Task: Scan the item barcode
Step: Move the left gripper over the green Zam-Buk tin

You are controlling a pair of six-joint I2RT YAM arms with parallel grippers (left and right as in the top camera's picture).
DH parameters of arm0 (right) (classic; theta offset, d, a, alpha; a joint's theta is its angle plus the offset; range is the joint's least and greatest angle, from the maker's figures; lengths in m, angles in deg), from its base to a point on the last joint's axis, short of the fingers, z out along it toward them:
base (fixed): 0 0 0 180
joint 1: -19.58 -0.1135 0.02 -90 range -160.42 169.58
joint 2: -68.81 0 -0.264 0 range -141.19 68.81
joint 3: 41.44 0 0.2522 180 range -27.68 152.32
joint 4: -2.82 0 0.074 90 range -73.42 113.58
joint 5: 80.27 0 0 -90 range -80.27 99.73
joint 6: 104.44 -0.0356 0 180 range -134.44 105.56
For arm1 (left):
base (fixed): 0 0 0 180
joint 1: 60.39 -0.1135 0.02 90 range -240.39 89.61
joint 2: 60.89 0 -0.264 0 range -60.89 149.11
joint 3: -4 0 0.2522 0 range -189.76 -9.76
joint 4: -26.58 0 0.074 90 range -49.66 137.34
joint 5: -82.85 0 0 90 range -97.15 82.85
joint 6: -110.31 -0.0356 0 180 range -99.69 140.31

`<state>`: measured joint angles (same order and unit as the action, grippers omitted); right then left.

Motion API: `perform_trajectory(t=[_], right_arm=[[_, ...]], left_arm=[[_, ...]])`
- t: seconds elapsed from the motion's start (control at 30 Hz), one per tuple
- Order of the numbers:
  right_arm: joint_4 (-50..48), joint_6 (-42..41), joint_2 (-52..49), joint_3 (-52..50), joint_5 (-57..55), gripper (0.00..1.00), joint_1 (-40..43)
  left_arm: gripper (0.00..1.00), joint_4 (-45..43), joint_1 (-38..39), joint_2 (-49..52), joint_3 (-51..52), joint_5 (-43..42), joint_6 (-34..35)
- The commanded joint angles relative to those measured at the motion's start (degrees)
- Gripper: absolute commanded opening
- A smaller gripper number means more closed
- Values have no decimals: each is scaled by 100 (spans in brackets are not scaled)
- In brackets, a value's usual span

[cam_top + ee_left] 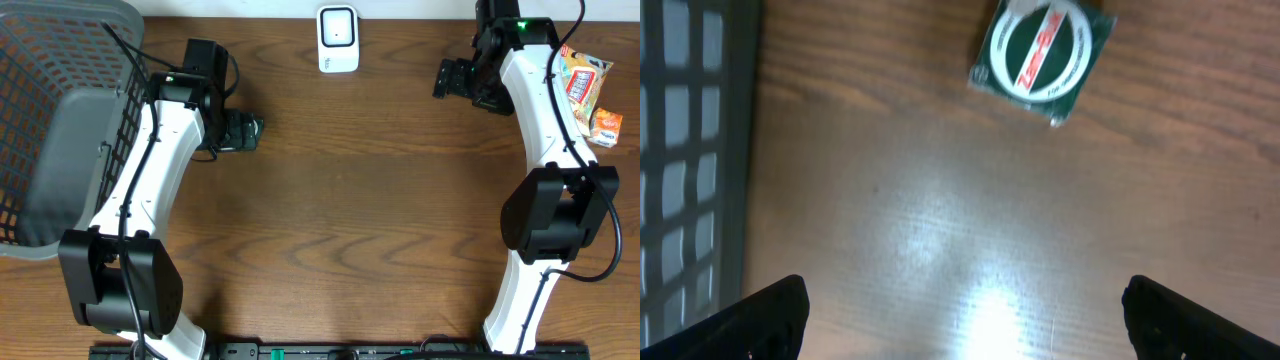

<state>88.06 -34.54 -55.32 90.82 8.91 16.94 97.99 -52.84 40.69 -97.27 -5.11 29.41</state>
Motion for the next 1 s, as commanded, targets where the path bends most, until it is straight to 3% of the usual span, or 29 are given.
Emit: perform_trajectory(t=[0.0,0.23,0.4,0.5,0.6,0.7,0.77,0.97], right_arm=[[7,63,-70,-13,35,99,13],[7,63,-70,-13,35,99,13],[7,63,-70,-13,35,99,13],[7,63,-70,-13,35,99,13],[4,63,-70,-13,35,99,13],[7,63,-70,-13,35,99,13],[7,63,-70,-13,35,99,13],[7,63,-70,-13,35,99,13]], left_arm=[[99,-92,-17,24,-9,31,-201],[98,-476,-26,26,-9,109,-424],[99,-789,-35,33,-9,1145,-417],[98,-1051,-136,35,-9,1250,-407],[99,-1316,-304,92,-9,785,-505],[98,-1427,-455,210,-9,-649,-1145],[99,-1427,-474,321,-7,-1150,-1255],[98,-1578,-302,839,-7,-1235,-1508]])
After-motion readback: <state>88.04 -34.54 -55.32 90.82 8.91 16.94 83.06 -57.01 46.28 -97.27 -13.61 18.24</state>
